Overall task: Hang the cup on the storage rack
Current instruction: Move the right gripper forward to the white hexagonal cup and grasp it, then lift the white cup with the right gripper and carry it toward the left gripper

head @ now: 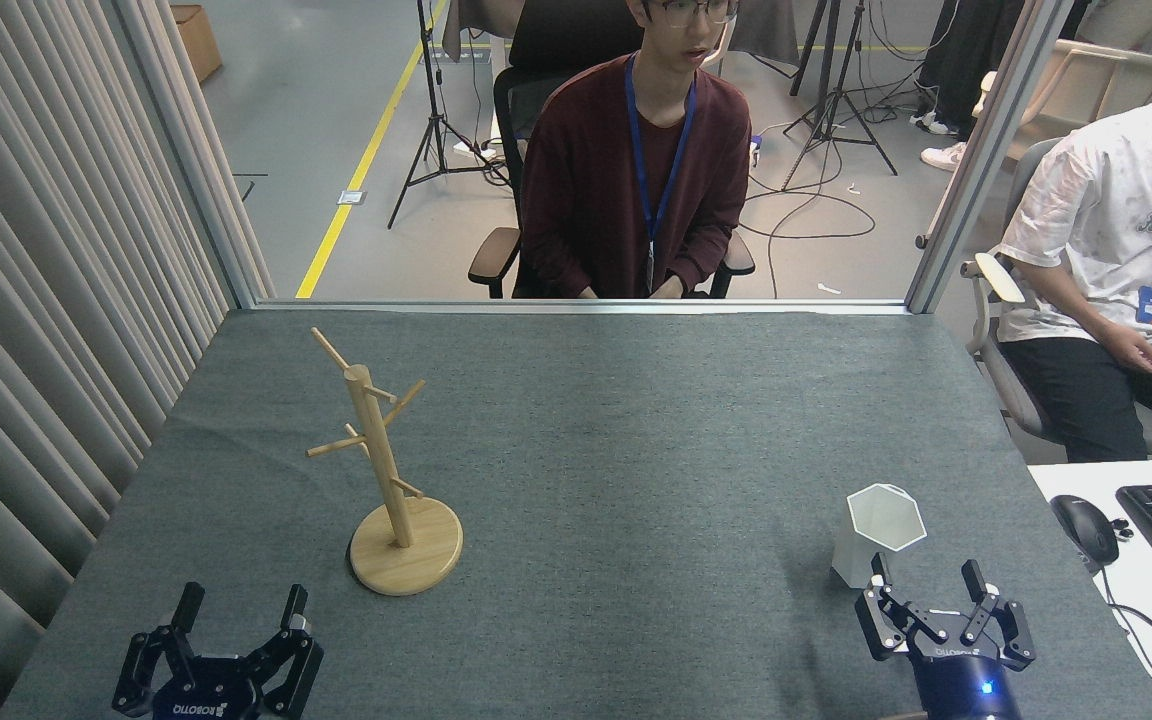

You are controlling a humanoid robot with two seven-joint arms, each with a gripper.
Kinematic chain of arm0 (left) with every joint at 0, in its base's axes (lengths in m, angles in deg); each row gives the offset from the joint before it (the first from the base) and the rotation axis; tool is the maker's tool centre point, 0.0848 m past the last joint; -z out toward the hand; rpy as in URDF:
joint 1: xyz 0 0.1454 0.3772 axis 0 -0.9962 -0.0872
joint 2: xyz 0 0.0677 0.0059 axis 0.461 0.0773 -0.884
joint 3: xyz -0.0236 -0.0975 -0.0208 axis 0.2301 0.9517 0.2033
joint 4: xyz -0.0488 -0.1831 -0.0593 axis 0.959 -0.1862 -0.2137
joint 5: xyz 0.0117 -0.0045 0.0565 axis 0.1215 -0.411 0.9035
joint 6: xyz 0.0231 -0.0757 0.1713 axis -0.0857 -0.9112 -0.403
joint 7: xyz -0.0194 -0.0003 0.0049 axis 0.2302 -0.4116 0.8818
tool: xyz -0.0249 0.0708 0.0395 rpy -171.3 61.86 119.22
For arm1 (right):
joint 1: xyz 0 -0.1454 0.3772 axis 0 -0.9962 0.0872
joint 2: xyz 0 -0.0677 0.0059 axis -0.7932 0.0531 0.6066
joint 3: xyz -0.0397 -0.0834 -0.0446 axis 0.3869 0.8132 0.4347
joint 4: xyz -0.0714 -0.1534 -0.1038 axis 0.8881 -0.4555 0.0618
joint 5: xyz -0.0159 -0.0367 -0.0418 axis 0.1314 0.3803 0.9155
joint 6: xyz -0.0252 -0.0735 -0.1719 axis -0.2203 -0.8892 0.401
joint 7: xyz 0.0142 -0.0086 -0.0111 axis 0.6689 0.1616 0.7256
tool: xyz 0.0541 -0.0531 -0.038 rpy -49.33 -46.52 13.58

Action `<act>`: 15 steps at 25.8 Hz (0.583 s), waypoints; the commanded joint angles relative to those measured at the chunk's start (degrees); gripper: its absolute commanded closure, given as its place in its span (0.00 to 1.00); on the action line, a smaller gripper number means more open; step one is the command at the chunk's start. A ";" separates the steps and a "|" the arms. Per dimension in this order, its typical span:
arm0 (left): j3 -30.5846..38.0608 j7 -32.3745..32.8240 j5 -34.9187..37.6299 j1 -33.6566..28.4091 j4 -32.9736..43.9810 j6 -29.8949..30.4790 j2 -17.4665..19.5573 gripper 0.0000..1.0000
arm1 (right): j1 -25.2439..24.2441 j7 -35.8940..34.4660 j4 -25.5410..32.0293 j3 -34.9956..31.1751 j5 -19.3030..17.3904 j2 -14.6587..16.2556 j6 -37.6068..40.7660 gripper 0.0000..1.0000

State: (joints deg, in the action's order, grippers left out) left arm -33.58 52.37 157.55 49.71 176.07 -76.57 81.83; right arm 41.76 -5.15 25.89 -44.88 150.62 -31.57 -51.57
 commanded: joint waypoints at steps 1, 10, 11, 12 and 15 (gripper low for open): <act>0.26 -0.09 -0.03 -0.08 0.00 -0.13 0.00 0.01 | 2.52 0.03 -3.13 0.64 0.01 -0.09 -0.16 0.02; 0.43 -0.09 -0.03 -0.17 -0.09 -0.21 0.00 0.01 | 6.74 0.03 -7.35 3.27 0.54 0.00 -0.16 0.02; 0.43 -0.09 -0.12 -0.17 -0.09 -0.21 0.00 0.01 | 7.18 0.03 -7.79 3.71 0.54 -0.09 -0.25 0.02; 0.43 -0.09 -0.12 -0.17 -0.09 -0.30 0.00 0.01 | 7.44 0.03 -8.32 3.80 0.54 -0.09 -0.25 0.02; 0.78 -0.09 -0.12 -0.17 0.00 -0.30 0.00 0.01 | 8.41 -0.06 -9.90 3.98 0.54 -0.35 -0.25 0.02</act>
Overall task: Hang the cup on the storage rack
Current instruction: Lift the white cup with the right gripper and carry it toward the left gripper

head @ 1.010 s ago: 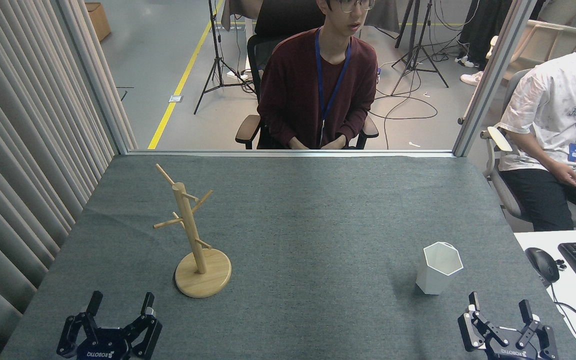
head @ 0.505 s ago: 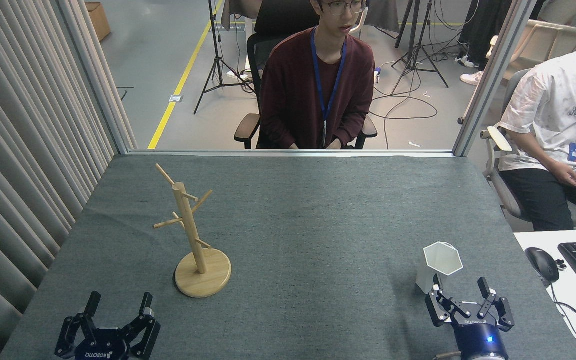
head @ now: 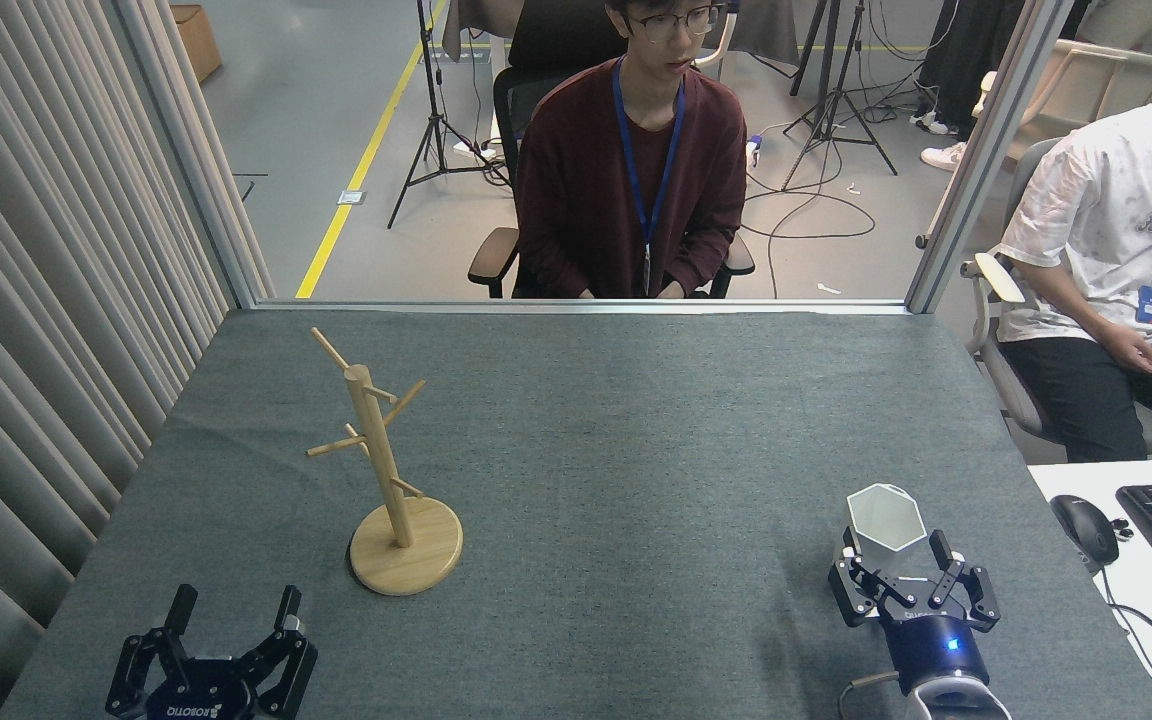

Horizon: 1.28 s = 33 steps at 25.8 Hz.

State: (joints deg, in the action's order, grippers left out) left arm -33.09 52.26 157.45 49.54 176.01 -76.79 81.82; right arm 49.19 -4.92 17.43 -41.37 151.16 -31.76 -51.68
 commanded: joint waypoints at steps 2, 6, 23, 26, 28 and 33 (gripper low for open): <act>0.74 0.02 -0.02 0.00 0.06 0.00 0.00 0.01 | 1.86 -0.29 -2.41 0.46 0.00 -0.16 -0.22 0.02; 0.83 0.02 -0.02 -0.35 0.15 0.08 0.00 0.01 | 3.53 -0.47 -4.87 0.37 0.00 -0.07 -0.13 0.02; -1.11 0.02 0.60 0.00 -0.20 2.72 0.62 0.01 | -2.71 -2.49 13.23 3.28 0.97 -2.27 0.48 0.39; -6.82 0.19 4.46 1.05 -0.99 5.45 0.62 0.01 | -8.07 -2.49 30.46 13.90 8.17 -3.94 0.48 0.39; -10.42 0.37 9.21 3.86 -2.58 5.62 0.53 0.01 | -10.45 -2.93 33.98 20.67 14.94 -4.82 0.48 0.39; -16.22 0.54 18.70 5.54 -3.37 5.62 0.18 0.01 | -10.62 -2.58 35.12 23.05 17.23 -12.82 1.63 0.39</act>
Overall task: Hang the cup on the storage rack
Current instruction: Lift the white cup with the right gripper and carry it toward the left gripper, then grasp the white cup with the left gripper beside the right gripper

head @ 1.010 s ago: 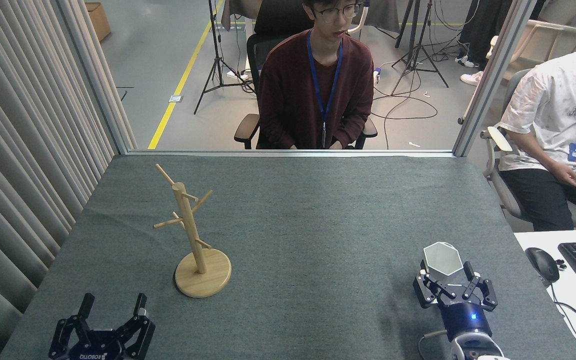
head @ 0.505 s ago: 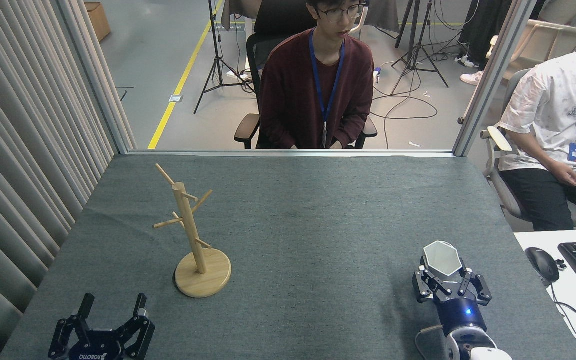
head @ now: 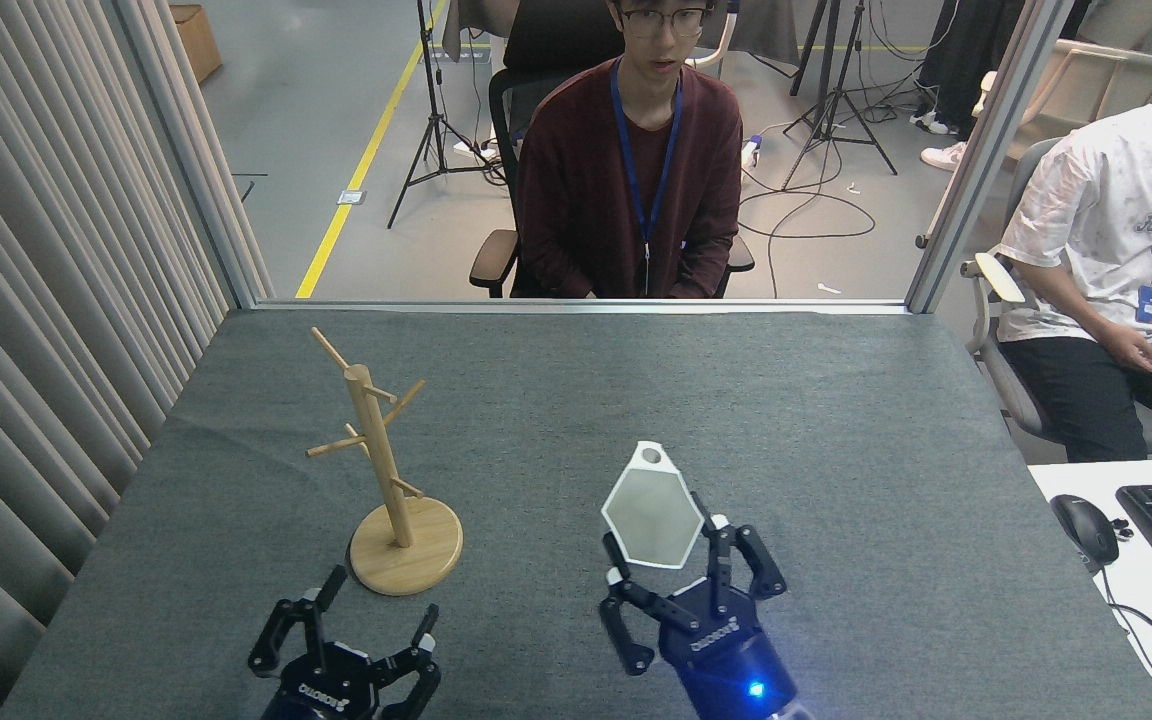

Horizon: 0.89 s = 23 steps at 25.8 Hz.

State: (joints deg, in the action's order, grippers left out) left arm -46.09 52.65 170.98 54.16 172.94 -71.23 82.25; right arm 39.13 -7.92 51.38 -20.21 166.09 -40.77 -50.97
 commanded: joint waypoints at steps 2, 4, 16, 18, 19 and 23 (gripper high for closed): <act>-4.19 0.15 6.58 0.92 -0.38 0.07 -0.25 0.01 | -0.56 0.51 1.18 2.77 3.96 -4.77 1.62 0.39; -4.81 0.07 6.75 0.92 -0.30 0.07 -0.33 0.01 | -0.47 0.51 1.18 4.09 4.67 -5.39 1.71 0.39; -5.69 0.42 6.84 1.01 1.28 -0.28 -0.51 0.01 | -4.07 0.16 0.03 9.10 8.18 -8.73 1.09 0.38; -5.77 0.42 6.84 1.01 2.08 -0.28 -0.60 0.01 | -4.07 0.16 -0.49 9.10 8.27 -9.25 1.00 0.38; -5.77 0.42 6.84 1.01 2.51 -0.28 -0.69 0.01 | -4.07 -0.01 -0.76 9.01 8.27 -9.69 0.92 0.38; -6.13 0.33 6.75 0.74 4.45 -0.28 -1.04 0.01 | -3.99 -0.19 -1.55 8.57 8.18 -10.31 0.92 0.38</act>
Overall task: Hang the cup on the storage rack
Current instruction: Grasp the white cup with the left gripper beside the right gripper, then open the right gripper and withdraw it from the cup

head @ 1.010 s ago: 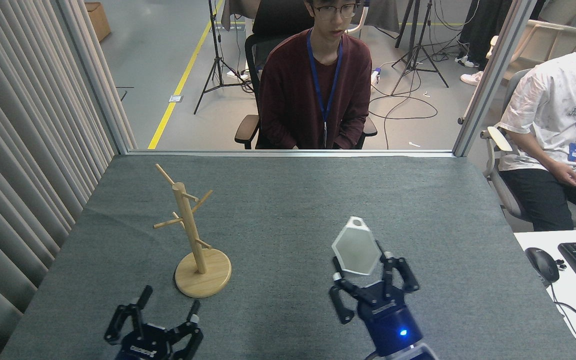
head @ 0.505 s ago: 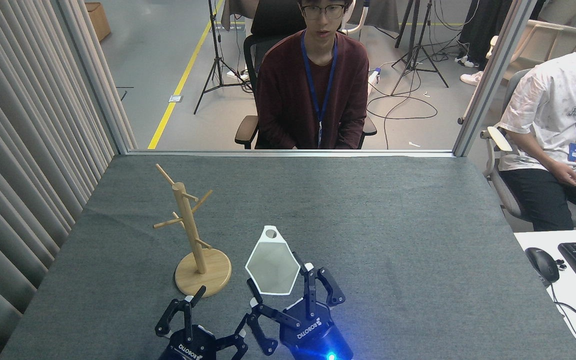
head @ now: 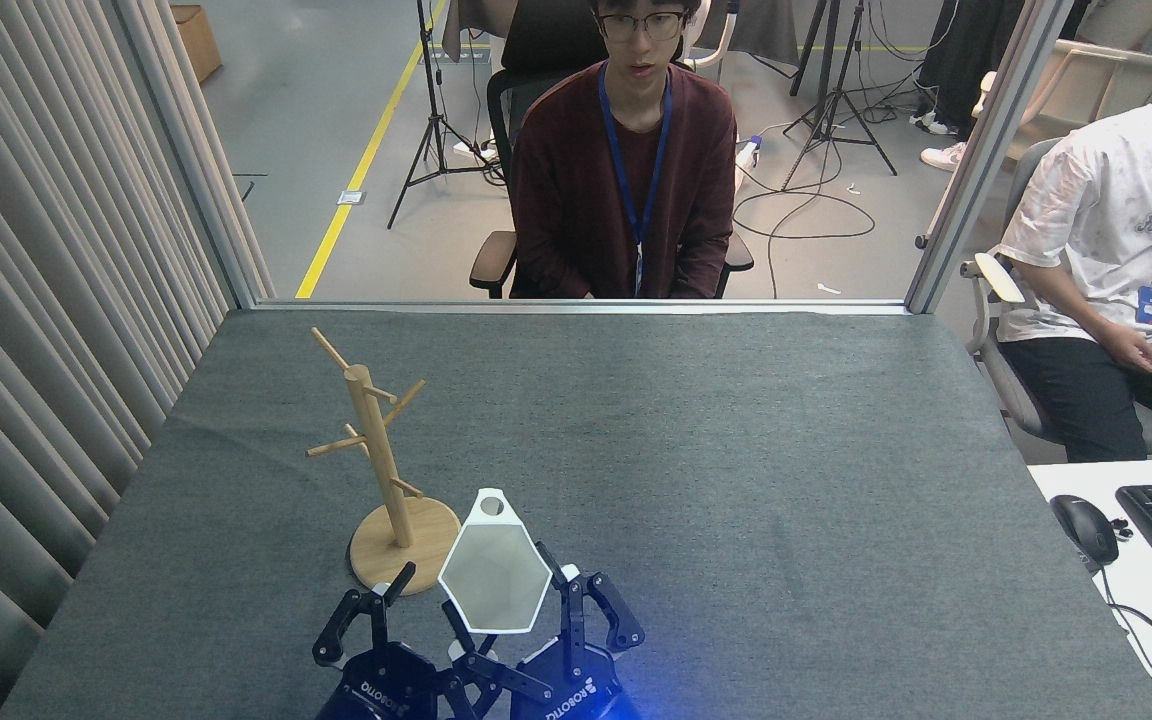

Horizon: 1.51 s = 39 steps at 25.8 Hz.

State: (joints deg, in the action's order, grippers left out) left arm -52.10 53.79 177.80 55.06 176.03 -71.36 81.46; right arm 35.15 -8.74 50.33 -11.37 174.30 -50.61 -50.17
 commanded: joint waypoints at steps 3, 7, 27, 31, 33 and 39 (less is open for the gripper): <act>-0.20 -0.80 -0.07 -0.33 2.33 0.02 -0.25 0.01 | 0.17 0.02 -1.47 -0.36 -0.02 -1.27 0.11 0.38; -0.73 -0.80 -0.07 -0.24 2.42 0.20 -0.33 0.01 | 0.26 0.02 -2.18 -0.27 -0.02 -2.32 0.20 0.38; -1.17 -1.33 0.02 1.08 2.24 -0.15 -0.25 0.53 | -0.18 -2.27 -2.35 0.34 -0.02 -3.02 0.29 0.02; -1.17 -1.24 0.02 1.08 1.98 -0.24 -0.25 0.51 | -0.62 -4.55 2.92 -0.01 -0.64 -2.15 0.99 0.02; -1.17 -1.33 -0.07 1.08 1.98 -0.33 -0.33 0.51 | -0.54 -6.31 5.91 -0.97 -2.39 -1.18 0.99 0.02; -0.82 -1.33 0.02 0.82 1.98 -4.63 0.02 0.51 | 4.30 2.92 -1.12 -26.55 -14.53 -3.81 -5.60 0.02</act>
State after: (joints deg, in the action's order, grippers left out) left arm -53.15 52.48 177.80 55.95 178.02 -73.60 81.18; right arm 37.03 -11.52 53.32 -26.90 163.54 -53.70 -52.29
